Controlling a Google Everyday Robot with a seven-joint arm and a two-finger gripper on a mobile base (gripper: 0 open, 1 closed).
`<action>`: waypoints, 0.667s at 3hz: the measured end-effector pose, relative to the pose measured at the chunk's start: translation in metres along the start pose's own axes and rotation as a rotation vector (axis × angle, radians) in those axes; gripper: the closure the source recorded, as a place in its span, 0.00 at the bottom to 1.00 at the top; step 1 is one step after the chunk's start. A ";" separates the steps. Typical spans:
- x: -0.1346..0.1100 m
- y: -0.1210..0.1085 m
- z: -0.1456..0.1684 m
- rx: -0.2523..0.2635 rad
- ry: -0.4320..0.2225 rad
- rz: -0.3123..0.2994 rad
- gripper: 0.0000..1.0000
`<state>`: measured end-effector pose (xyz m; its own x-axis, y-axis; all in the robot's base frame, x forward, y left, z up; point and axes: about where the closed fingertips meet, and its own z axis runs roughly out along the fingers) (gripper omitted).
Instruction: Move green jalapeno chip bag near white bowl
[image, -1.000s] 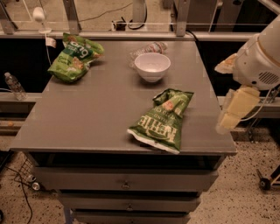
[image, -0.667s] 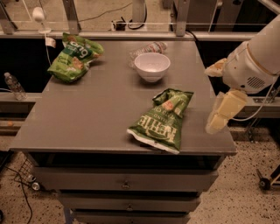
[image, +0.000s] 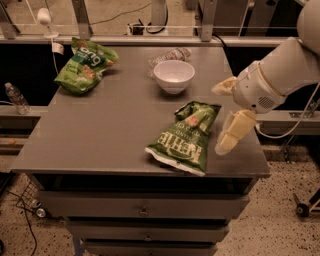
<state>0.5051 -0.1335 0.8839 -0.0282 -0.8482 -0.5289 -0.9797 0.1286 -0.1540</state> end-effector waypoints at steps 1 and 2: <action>-0.004 -0.002 0.010 -0.019 -0.029 -0.008 0.00; -0.009 -0.006 0.031 -0.053 -0.067 -0.012 0.03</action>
Offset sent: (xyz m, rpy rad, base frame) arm 0.0186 0.0291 -0.0287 0.0937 0.0438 0.0681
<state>0.5173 -0.1110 0.8640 -0.0047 -0.8129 -0.5825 -0.9891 0.0896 -0.1171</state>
